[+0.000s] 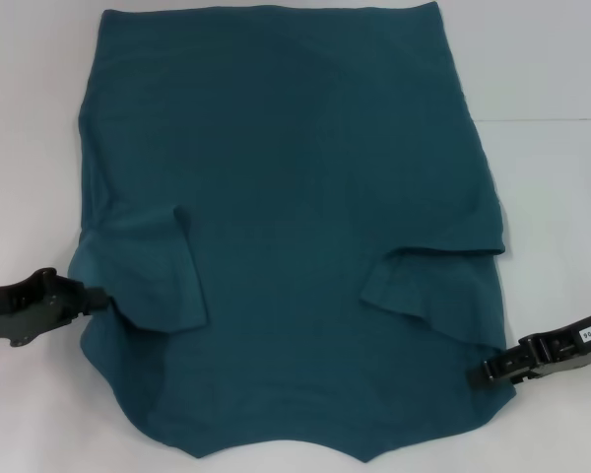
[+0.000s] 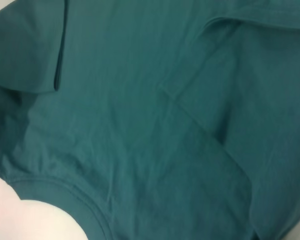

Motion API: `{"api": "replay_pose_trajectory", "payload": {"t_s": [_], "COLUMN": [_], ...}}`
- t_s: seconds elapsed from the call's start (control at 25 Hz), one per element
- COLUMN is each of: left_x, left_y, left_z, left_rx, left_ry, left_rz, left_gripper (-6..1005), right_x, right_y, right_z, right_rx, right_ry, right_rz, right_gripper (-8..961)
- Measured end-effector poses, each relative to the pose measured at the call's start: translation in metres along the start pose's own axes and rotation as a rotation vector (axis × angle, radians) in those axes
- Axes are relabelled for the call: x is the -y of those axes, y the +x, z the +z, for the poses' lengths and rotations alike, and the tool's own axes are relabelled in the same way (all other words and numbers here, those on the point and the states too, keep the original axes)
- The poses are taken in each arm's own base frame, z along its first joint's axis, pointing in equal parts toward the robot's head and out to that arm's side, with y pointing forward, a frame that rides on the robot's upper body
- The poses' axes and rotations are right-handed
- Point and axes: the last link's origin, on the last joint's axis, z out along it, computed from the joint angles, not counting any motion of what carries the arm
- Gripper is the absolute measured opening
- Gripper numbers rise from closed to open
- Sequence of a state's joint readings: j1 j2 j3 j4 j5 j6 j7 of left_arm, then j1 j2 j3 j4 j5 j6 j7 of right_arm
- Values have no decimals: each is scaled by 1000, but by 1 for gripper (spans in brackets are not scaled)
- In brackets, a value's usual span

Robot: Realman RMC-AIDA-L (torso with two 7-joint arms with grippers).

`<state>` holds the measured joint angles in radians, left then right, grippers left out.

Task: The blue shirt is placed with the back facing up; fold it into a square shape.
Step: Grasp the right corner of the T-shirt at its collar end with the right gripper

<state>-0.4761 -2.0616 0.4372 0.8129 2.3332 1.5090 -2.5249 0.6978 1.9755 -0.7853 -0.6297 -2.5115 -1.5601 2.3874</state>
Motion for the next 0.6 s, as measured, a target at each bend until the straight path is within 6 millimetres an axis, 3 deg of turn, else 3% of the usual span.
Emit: {"api": "replay_pose_trajectory", "payload": {"t_s": [0.08,0.32,0.6], "left_x": [0,-1,-2], "left_y": [0,1,1], "left_z": [0,1,1], "left_rx": [-1,-1,-1], "left_ry": [0,-2,-3], "left_rz": [1,3,4], "left_gripper": [33,33,34], "right_x": [0,2,2], "right_y": [-1,-1,-1], "right_z": [-1,-2,-2], "right_rx": [4,11,10], "right_ry": [0,7,10], "right_rz": [1,3,4], "right_gripper": [730,536,386]}}
